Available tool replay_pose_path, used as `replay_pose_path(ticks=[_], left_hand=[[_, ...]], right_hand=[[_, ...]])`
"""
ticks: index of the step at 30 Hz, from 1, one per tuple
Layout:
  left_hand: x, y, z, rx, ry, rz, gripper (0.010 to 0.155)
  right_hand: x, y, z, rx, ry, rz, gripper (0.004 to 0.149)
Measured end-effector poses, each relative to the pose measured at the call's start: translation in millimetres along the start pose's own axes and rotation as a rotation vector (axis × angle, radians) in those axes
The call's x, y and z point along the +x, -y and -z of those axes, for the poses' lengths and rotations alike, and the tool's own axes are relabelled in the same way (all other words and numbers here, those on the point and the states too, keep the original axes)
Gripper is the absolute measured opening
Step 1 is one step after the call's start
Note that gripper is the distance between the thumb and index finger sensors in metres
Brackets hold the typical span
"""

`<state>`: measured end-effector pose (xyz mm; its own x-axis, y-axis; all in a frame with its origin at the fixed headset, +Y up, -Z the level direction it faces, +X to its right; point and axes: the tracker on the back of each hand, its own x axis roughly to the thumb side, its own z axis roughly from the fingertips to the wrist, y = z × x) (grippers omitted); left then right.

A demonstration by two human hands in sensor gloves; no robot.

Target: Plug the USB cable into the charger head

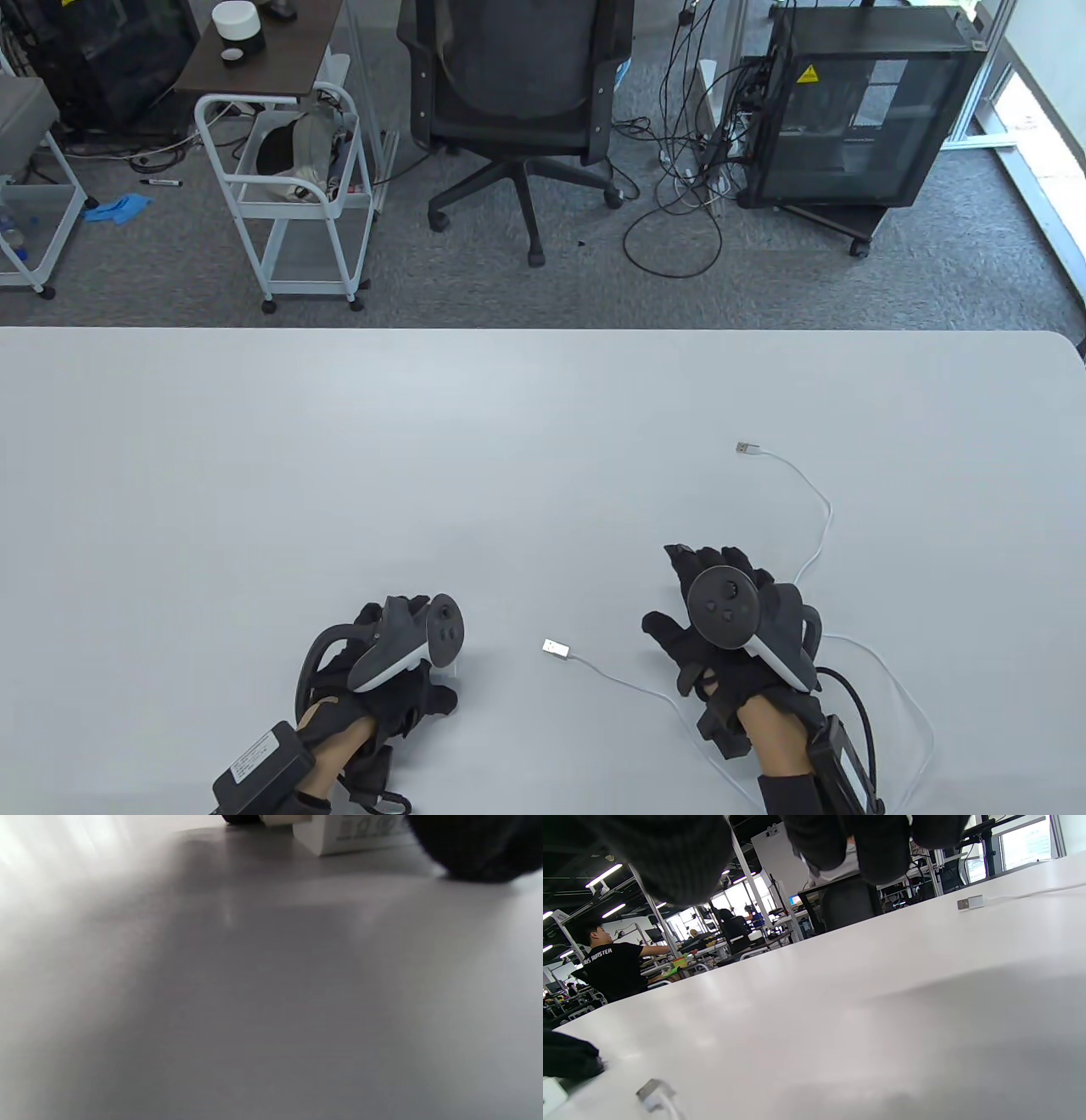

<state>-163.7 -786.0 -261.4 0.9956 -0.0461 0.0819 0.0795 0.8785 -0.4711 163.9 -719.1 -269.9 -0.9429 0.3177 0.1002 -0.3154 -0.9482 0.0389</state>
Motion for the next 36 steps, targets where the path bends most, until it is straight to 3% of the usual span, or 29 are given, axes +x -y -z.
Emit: replay_pose_path(ticks=[8,14,19,25,36], left_hand=[[1,1,-1,0.034,-0.01,-0.001,0.091],[5,0,-8,0.096,0.032,-0.013,0.074],[8,-15,-19,0.194,0.055,0.107,0.074],[-5,-32,-37,0.253,0.122,-0.041,0.075],[-16,-32,-40,0.215,0.099,-0.025,0.075]], right_hand=[[1,-2,0,0.013,0.003,-0.004,0.088],[2,-3,0,0.026,0.005,-0.008,0.088],[2,-3,-1,0.032,0.006,-0.005,0.088],[1,-4,0,0.037,0.0,-0.001,0.087],[21,-19,-1,0.079,0.055,-0.078,0.088]])
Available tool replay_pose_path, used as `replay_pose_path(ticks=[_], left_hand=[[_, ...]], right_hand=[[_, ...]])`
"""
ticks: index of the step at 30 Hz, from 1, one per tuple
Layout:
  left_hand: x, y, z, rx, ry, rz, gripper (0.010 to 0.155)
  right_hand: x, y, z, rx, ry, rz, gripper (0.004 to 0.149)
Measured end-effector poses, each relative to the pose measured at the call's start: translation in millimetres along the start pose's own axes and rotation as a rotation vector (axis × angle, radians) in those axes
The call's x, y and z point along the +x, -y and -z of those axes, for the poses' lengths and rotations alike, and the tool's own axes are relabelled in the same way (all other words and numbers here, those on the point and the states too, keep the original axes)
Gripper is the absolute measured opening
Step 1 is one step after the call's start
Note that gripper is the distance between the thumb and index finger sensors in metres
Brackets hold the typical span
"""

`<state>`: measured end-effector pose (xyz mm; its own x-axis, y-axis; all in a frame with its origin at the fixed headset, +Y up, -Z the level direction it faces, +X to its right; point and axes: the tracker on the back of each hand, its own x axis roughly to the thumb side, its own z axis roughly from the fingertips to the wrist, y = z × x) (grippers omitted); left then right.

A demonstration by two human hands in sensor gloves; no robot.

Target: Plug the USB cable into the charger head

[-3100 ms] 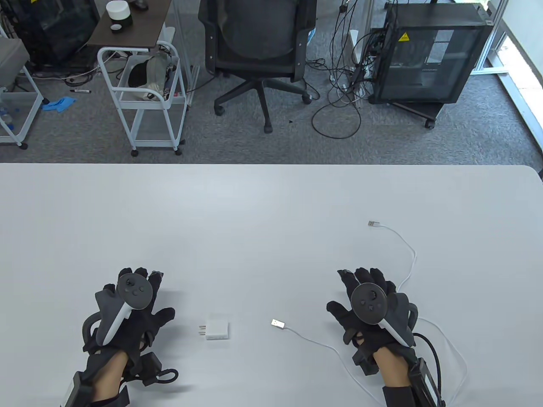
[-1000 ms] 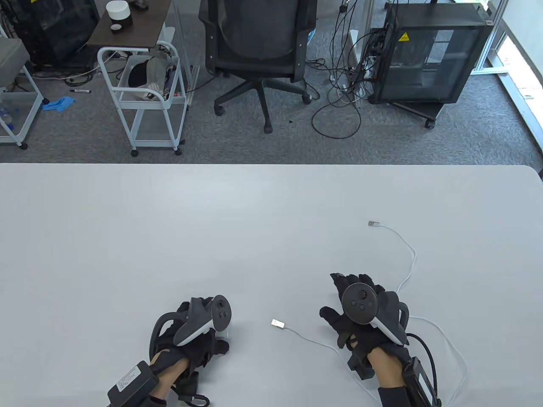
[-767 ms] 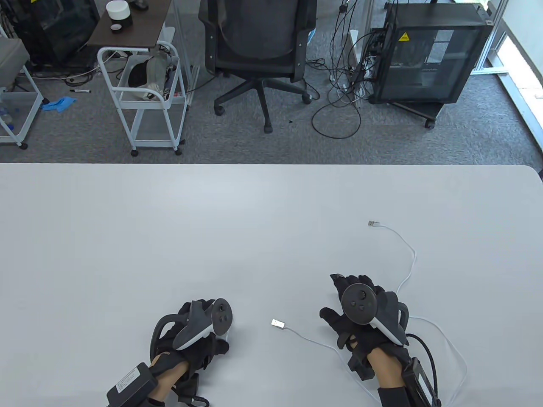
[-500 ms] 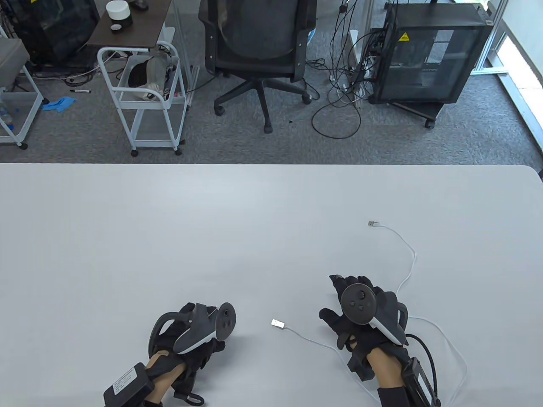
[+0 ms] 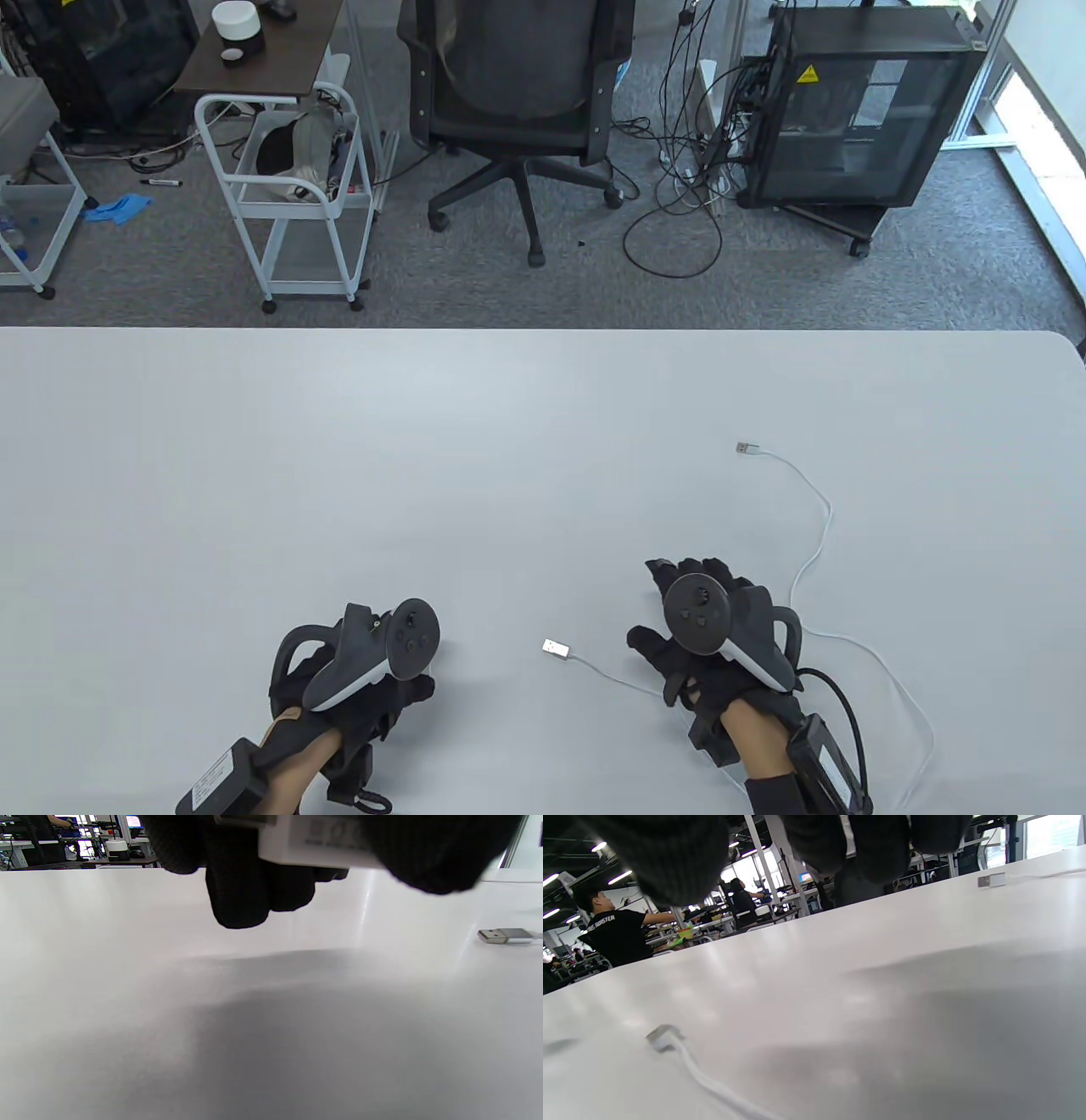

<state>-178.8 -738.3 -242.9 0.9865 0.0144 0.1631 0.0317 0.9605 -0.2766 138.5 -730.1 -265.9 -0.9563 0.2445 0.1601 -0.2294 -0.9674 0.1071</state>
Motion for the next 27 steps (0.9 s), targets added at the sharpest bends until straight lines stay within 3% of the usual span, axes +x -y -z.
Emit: replay_pose_path(ticks=[9,19,22,23,27], left_hand=[[6,-3,-5,0.012,0.029,0.021,0.075],[8,-4,-6,0.003,0.044,0.012,0.076],[11,-4,-7,0.003,0.054,0.018,0.076],[12,-4,-8,0.008,0.059,0.021,0.076],[15,-5,-10,0.013,0.073,0.019,0.076]], right_hand=[[56,-17,-1,0.051,0.143,-0.019,0.089],[59,-42,8,0.085,0.138,-0.113,0.086],[60,-59,10,0.139,0.122,-0.186,0.077],[63,-58,9,0.049,0.127,-0.242,0.072],[71,-57,11,0.006,0.129,-0.254,0.047]])
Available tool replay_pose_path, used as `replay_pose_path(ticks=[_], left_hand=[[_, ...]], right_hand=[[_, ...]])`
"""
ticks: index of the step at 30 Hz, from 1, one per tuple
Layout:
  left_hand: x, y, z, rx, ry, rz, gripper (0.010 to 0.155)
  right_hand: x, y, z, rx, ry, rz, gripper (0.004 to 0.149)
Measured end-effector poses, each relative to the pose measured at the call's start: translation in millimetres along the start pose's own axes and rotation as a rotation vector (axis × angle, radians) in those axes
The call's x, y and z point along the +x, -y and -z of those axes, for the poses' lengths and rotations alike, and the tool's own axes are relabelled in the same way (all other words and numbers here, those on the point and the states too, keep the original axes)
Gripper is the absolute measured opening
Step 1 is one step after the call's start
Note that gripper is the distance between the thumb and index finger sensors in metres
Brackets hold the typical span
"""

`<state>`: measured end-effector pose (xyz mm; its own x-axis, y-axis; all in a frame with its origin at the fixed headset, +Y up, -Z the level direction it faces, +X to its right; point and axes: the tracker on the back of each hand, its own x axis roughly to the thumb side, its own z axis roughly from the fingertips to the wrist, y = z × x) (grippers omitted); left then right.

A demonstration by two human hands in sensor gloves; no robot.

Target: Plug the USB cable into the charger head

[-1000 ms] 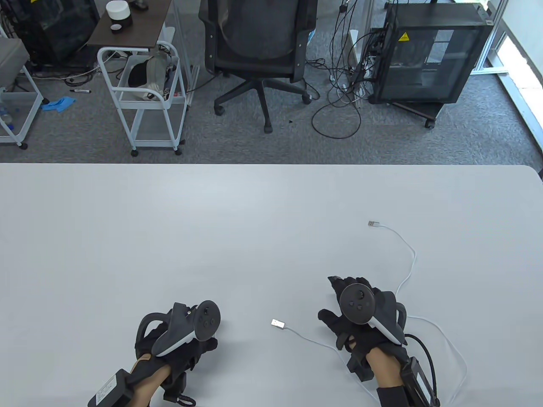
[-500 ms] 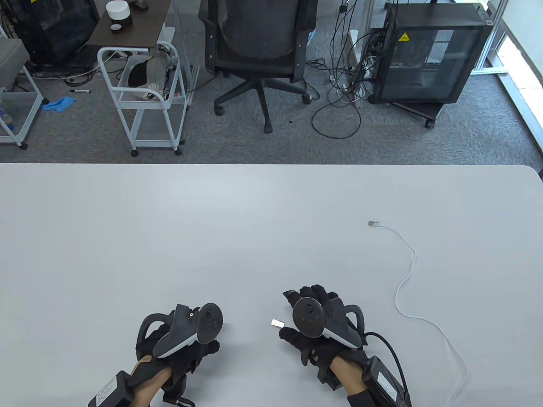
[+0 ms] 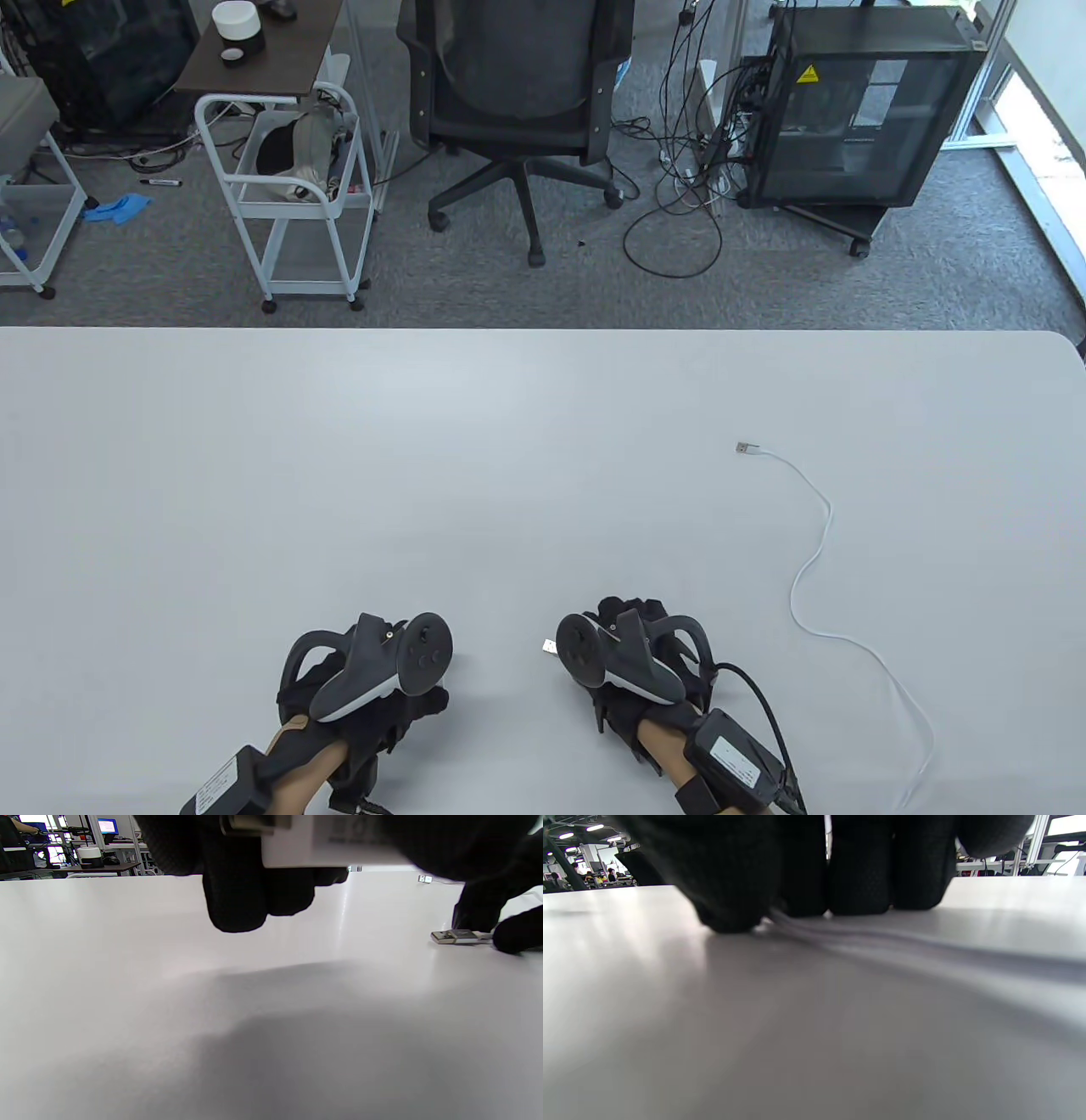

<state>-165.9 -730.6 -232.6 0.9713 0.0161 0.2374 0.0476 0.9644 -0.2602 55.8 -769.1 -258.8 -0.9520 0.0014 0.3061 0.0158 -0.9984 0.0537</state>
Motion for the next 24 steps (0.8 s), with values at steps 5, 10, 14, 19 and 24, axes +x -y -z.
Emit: replay_pose_path(ticks=[5,10,14,19,24], left_hand=[[4,0,-1,-0.001,0.019,0.002,0.076],[5,-2,-4,0.02,0.027,-0.006,0.076],[8,-2,-3,0.022,0.042,-0.006,0.076],[11,-1,-3,0.017,0.059,-0.009,0.076],[13,-3,-5,0.024,0.098,-0.07,0.077]], right_hand=[[2,1,-1,0.006,0.034,0.001,0.041],[-18,25,-5,-0.094,0.059,0.205,0.041],[-31,45,-11,-0.149,0.053,0.363,0.042],[-25,50,-16,-0.144,0.088,0.354,0.042],[-3,51,-20,-0.102,0.169,0.437,0.041]])
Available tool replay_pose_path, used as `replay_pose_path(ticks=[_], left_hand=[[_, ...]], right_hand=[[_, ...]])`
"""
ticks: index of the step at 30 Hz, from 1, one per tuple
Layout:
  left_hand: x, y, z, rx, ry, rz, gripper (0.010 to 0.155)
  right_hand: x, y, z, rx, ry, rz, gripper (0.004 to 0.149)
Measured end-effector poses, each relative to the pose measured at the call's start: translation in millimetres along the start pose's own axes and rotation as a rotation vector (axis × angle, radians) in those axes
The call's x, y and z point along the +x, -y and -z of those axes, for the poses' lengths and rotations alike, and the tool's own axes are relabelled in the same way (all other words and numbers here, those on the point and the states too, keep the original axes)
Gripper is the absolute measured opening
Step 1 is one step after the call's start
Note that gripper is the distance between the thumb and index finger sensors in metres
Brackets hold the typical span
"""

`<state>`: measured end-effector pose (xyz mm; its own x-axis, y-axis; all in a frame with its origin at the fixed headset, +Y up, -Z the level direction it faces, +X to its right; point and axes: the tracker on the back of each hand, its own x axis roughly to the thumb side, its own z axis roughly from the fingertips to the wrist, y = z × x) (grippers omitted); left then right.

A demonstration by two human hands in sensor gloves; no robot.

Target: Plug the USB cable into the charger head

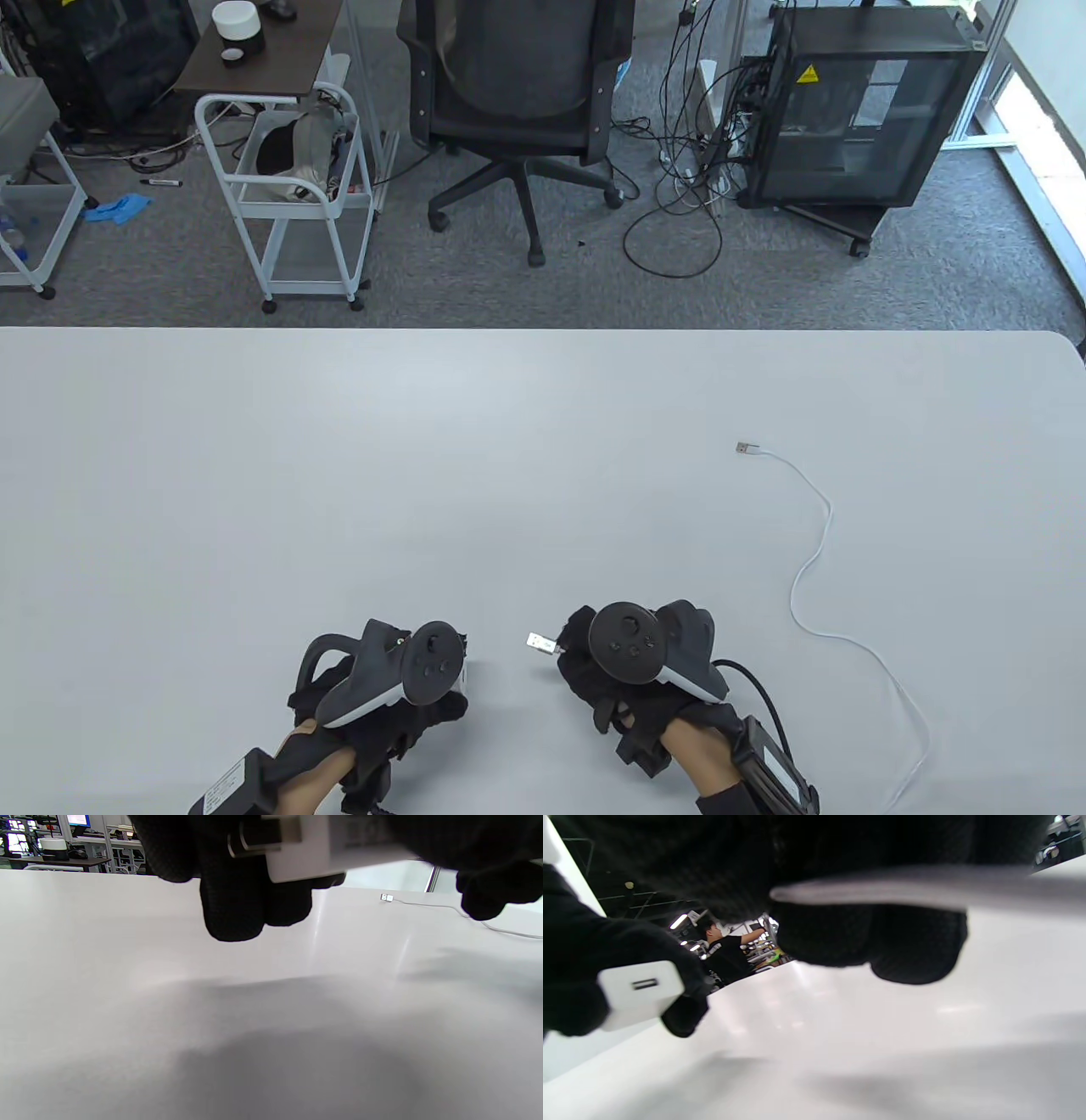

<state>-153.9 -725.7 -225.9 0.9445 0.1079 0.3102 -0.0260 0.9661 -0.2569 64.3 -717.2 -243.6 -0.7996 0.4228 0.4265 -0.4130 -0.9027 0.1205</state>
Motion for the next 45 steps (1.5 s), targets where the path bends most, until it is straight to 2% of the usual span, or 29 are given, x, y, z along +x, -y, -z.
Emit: replay_pose_path(ticks=[4,11,17,21,25,30,34,38,45], left_hand=[[5,-4,-4,0.064,0.037,-0.028,0.077],[11,-1,-3,0.04,0.054,0.002,0.077],[17,1,-4,0.031,0.082,0.037,0.076],[23,2,-8,0.043,0.113,0.078,0.075],[26,-2,-10,0.064,0.14,0.033,0.074],[33,-6,-10,0.087,0.136,0.071,0.074],[31,-5,-7,0.049,0.115,0.02,0.074],[29,-8,-6,0.062,0.109,0.013,0.074],[29,-6,-5,0.055,0.099,0.024,0.075]], right_hand=[[19,-7,-1,0.035,0.056,0.067,0.042],[31,-21,-1,0.095,0.086,0.027,0.042],[33,-24,-2,0.127,0.087,0.017,0.042],[37,-23,-5,0.098,0.113,0.012,0.041],[38,-23,-7,0.068,0.136,0.035,0.039],[41,-21,-8,0.045,0.141,0.019,0.038],[40,-18,-7,0.037,0.129,0.014,0.039],[39,-12,-8,0.01,0.123,0.019,0.039],[40,-9,-11,-0.018,0.133,-0.059,0.04]])
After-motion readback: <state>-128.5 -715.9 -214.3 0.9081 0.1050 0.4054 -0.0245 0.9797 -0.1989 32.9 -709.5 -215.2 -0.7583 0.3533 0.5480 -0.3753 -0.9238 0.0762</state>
